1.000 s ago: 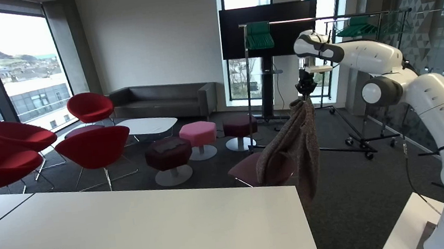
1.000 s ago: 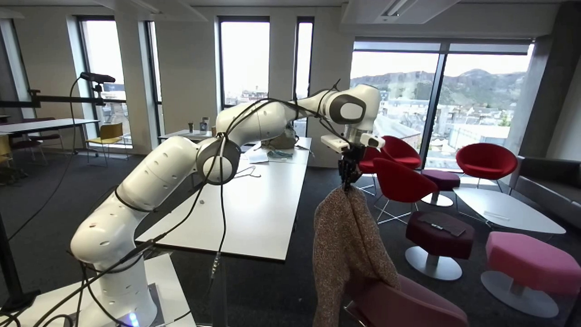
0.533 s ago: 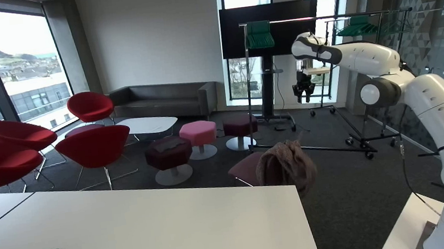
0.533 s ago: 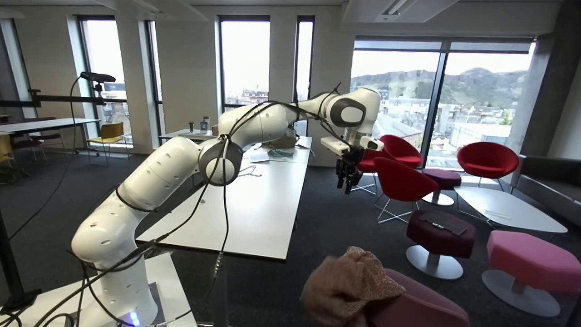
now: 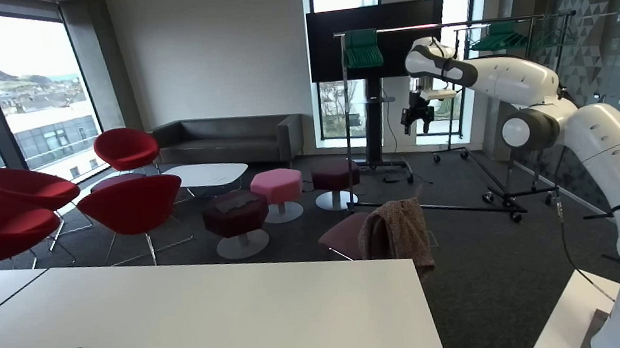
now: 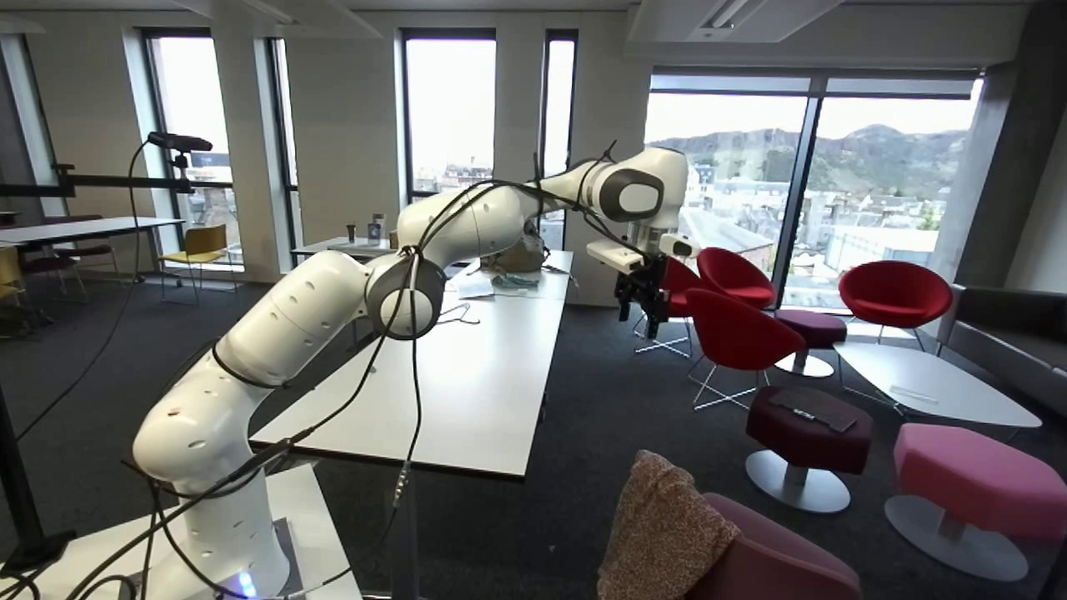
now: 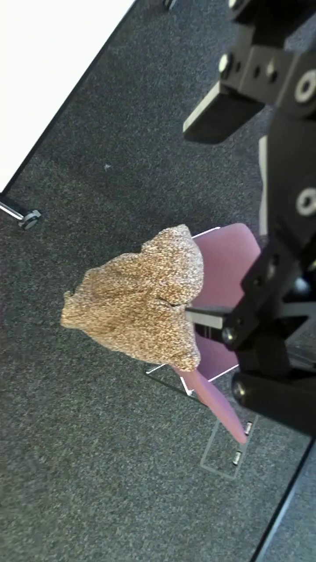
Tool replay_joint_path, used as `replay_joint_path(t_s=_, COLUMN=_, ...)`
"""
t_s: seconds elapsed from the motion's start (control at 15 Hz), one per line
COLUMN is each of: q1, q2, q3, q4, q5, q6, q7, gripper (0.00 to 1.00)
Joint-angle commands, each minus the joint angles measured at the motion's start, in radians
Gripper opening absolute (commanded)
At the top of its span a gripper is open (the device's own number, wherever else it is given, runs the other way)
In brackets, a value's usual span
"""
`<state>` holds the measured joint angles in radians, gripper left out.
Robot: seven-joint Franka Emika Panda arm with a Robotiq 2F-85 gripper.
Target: Hang the jersey on the back of the chair
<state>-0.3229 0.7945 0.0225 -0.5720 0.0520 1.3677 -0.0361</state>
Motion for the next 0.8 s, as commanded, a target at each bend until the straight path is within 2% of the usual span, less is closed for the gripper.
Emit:
replay_joint_path(t_s=0.0, q1=0.021, q2=-0.003, q3=0.008, q4=0.042, q5=-0.004, q6=0.144, q7=-0.041, gripper=1.00)
replay_joint_path(t_s=0.2, q1=0.017, q2=-0.015, q3=0.053, q4=0.055, q5=0.059, q6=0.234, q7=-0.045, gripper=1.00)
replay_joint_path(t_s=0.53, q1=0.024, q2=-0.051, q3=0.109, q4=0.058, q5=0.092, q6=0.177, q7=-0.080, gripper=1.00)
replay_joint_path(t_s=0.73, q1=0.038, q2=-0.033, q3=0.097, q4=0.068, q5=0.070, q6=0.191, q7=-0.047, gripper=1.00)
